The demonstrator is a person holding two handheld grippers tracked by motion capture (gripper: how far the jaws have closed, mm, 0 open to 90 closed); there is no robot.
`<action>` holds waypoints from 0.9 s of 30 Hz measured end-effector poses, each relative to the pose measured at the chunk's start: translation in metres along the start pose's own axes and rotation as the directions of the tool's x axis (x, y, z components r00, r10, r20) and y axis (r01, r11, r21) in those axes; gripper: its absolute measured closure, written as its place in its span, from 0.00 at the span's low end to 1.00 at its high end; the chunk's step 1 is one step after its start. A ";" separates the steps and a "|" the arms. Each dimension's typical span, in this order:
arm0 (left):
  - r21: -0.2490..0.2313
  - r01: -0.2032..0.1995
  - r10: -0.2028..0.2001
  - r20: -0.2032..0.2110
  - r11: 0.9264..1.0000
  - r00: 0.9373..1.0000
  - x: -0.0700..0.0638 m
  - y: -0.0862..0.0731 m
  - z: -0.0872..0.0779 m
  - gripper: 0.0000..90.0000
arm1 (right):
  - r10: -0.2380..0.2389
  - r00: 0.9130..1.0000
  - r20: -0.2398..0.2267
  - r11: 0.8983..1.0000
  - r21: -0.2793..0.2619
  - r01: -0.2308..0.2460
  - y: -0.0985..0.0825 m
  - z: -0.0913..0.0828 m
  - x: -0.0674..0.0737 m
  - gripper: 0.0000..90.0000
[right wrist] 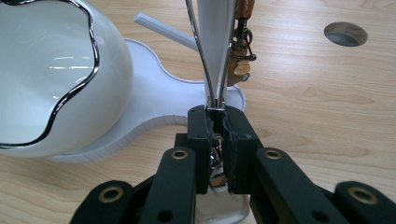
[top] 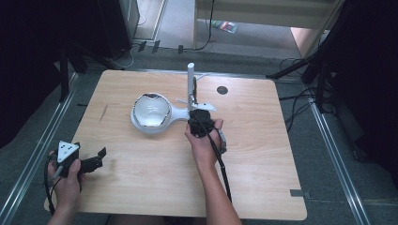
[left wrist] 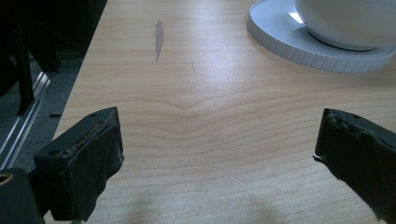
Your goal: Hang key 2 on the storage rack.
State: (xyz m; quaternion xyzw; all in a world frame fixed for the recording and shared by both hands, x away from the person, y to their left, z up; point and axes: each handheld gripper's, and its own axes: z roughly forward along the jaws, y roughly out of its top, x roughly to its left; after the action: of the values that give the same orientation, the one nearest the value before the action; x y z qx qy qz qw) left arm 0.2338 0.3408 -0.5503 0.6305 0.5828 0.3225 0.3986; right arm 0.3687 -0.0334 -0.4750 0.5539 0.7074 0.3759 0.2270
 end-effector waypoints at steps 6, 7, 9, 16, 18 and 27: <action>-0.001 -0.001 0.001 -0.001 1.000 1.000 0.000 0.000 0.000 0.02 | -0.061 0.998 0.016 0.997 -0.044 0.061 -0.001 0.001 -0.002 0.63; -0.001 -0.001 0.001 -0.001 1.000 1.000 0.000 0.000 0.000 0.01 | -0.070 0.997 0.010 0.995 -0.064 0.070 -0.001 0.000 -0.003 0.58; 0.000 -0.001 0.001 0.000 1.000 1.000 0.000 0.000 0.000 0.02 | -0.096 0.995 0.020 0.991 -0.092 0.097 -0.001 -0.004 -0.005 0.49; 0.003 -0.006 0.006 -0.003 1.000 1.000 0.000 0.000 0.000 0.02 | -0.108 0.994 0.006 0.982 -0.152 0.108 0.001 -0.018 -0.014 0.11; 0.004 -0.006 0.006 -0.004 1.000 1.000 -0.001 0.000 0.000 0.01 | -0.130 0.991 0.021 0.977 -0.166 0.132 0.001 -0.025 -0.014 0.00; 0.004 -0.008 0.008 -0.003 1.000 1.000 -0.001 0.000 0.000 0.01 | -0.135 0.991 -0.009 0.969 -0.210 0.130 0.000 -0.045 -0.032 0.00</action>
State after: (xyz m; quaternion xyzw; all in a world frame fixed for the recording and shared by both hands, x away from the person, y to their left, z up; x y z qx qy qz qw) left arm 0.2337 0.3402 -0.5501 0.6332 0.5816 0.3238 0.3950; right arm 0.3442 -0.0771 -0.4504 0.4742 0.7019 0.4387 0.3002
